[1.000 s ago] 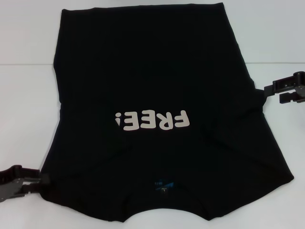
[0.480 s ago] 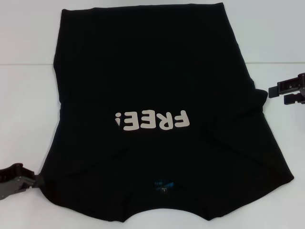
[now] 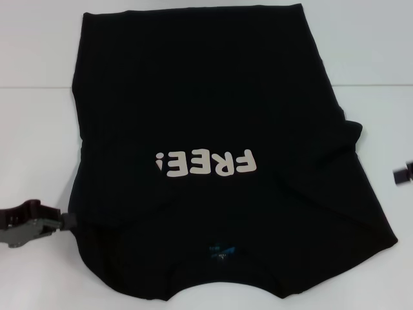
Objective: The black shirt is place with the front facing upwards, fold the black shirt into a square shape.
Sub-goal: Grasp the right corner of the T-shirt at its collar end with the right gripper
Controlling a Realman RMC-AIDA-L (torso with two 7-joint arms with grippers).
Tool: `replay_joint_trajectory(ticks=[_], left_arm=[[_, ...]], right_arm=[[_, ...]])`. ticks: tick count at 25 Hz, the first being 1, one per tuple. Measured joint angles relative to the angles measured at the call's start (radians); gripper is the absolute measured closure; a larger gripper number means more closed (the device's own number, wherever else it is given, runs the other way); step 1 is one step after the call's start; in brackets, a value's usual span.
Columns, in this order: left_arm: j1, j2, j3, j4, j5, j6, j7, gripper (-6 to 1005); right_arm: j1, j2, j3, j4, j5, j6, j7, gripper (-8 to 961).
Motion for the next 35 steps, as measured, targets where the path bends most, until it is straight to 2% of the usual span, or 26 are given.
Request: replay_joint_trajectory(ticks=[4,7,8,12,15,19,23,32,35], left_arm=[[-0.017,0.002,0.0,-0.001,-0.001,-0.013,-0.008,969],[-0.031,0.008,0.0,-0.011,-0.002,-0.028,-0.015,968],[-0.041,0.015,0.0,-0.029,-0.002,-0.042,-0.018,967],[-0.057,0.025,0.001,-0.059,0.001,-0.06,-0.019,966],[-0.065,0.027,0.004,-0.066,0.003,-0.071,-0.019,965],[-0.066,0.027,0.001,-0.071,0.0,-0.074,-0.019,964],[-0.065,0.027,-0.001,-0.075,-0.001,-0.077,-0.019,963],[-0.063,0.027,-0.001,-0.075,-0.002,-0.079,-0.026,960],[-0.062,0.027,-0.001,-0.075,-0.003,-0.079,-0.027,959]], right_arm=[[-0.036,0.001,-0.008,0.0,-0.044,-0.036,-0.014,289],[-0.049,0.027,-0.008,0.0,-0.089,-0.025,-0.038,289],[-0.049,0.027,-0.008,0.0,-0.089,-0.025,-0.038,289],[-0.049,0.063,-0.011,0.0,-0.107,0.017,-0.079,289],[-0.042,0.089,-0.015,0.001,-0.134,0.064,-0.091,288],[-0.037,0.113,-0.022,0.002,-0.166,0.108,-0.096,288],[-0.035,0.127,-0.025,0.002,-0.17,0.137,-0.097,289],[-0.02,0.141,-0.029,0.011,-0.171,0.149,-0.096,290],[-0.018,0.144,-0.041,0.012,-0.171,0.15,-0.091,334]])
